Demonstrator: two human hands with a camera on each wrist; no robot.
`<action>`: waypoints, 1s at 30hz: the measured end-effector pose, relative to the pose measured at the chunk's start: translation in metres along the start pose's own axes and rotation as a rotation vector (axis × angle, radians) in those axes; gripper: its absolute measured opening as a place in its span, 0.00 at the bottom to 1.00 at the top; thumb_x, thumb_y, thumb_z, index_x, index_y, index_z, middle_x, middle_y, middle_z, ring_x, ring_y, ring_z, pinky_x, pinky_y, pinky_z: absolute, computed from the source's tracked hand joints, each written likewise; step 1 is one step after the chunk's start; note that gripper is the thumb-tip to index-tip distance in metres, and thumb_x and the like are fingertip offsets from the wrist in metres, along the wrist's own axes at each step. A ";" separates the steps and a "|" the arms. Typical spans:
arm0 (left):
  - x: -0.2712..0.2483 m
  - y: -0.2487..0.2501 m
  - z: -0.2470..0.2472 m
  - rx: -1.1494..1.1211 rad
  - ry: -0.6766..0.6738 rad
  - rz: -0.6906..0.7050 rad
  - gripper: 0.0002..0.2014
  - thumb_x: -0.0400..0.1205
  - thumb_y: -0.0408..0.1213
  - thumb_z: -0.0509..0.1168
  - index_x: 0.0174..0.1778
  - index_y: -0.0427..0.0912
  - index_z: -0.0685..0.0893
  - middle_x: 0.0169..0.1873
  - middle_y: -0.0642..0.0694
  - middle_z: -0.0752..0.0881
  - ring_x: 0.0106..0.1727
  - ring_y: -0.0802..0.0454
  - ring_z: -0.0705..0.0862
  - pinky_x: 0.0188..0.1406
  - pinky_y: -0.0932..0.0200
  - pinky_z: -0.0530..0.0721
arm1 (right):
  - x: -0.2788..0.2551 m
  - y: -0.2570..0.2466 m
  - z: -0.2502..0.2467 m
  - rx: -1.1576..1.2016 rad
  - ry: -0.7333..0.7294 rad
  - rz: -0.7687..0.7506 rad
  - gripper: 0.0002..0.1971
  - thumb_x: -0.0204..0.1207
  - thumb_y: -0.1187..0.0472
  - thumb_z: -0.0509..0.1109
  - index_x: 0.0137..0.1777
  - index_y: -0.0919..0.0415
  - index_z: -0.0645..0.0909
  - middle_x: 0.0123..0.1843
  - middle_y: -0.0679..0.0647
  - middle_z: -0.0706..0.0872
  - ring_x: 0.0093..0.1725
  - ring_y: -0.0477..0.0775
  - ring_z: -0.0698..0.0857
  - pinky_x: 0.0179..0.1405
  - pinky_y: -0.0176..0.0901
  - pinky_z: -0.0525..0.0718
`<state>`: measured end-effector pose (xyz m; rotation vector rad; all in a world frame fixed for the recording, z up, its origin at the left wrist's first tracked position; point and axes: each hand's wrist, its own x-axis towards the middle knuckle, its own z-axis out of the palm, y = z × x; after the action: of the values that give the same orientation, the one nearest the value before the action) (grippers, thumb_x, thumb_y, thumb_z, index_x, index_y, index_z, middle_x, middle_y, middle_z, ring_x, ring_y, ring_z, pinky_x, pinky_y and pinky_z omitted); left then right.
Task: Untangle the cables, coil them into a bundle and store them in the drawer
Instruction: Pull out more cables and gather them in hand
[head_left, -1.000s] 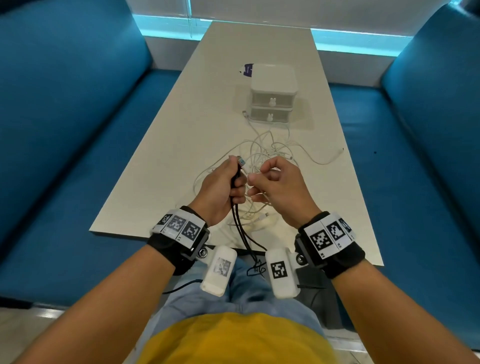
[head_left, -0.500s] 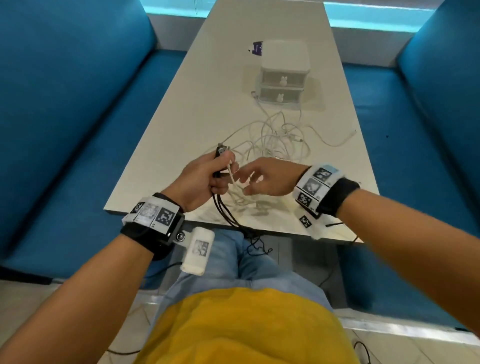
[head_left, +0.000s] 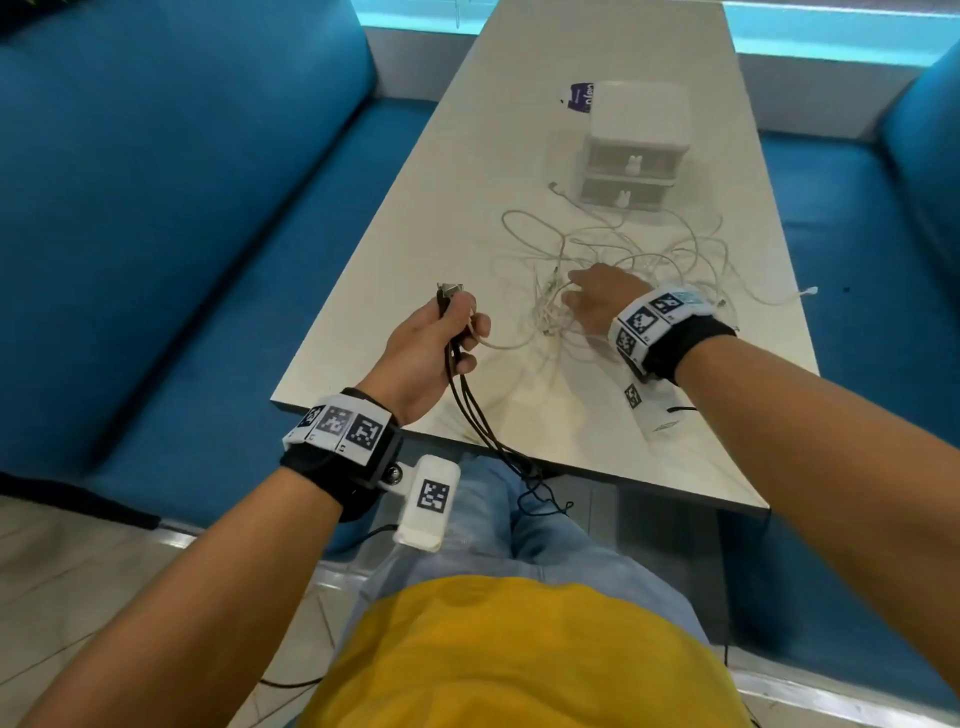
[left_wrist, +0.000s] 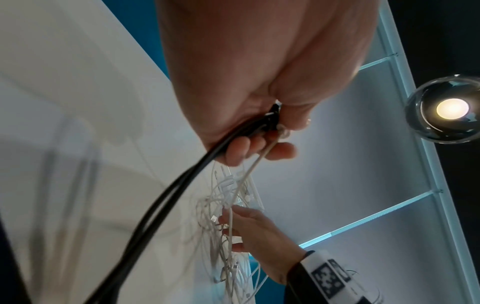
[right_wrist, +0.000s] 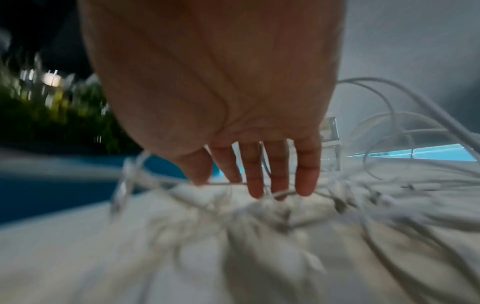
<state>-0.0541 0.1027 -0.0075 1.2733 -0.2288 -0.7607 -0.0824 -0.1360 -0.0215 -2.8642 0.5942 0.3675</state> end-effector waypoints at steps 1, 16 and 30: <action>0.001 0.000 0.002 0.003 0.043 0.009 0.09 0.88 0.42 0.58 0.45 0.45 0.78 0.37 0.49 0.83 0.37 0.56 0.74 0.32 0.63 0.71 | -0.002 -0.001 -0.005 0.045 0.029 0.004 0.23 0.85 0.53 0.55 0.78 0.55 0.69 0.79 0.58 0.70 0.77 0.62 0.70 0.75 0.54 0.68; 0.001 0.005 0.053 -0.093 -0.209 0.101 0.17 0.87 0.54 0.53 0.39 0.45 0.70 0.23 0.55 0.61 0.26 0.57 0.58 0.29 0.63 0.66 | -0.077 -0.014 -0.016 0.374 -0.362 -0.238 0.09 0.73 0.53 0.76 0.52 0.53 0.87 0.50 0.53 0.90 0.43 0.52 0.86 0.45 0.43 0.85; 0.031 0.047 0.064 -0.038 -0.125 0.004 0.10 0.86 0.31 0.58 0.60 0.40 0.82 0.26 0.53 0.67 0.19 0.62 0.61 0.14 0.69 0.57 | -0.041 0.014 -0.029 0.901 0.441 -0.063 0.05 0.77 0.65 0.73 0.47 0.57 0.90 0.41 0.55 0.90 0.40 0.53 0.85 0.49 0.49 0.87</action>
<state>-0.0483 0.0384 0.0479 1.1908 -0.3160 -0.8387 -0.1187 -0.1401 0.0157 -2.0592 0.5424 -0.4548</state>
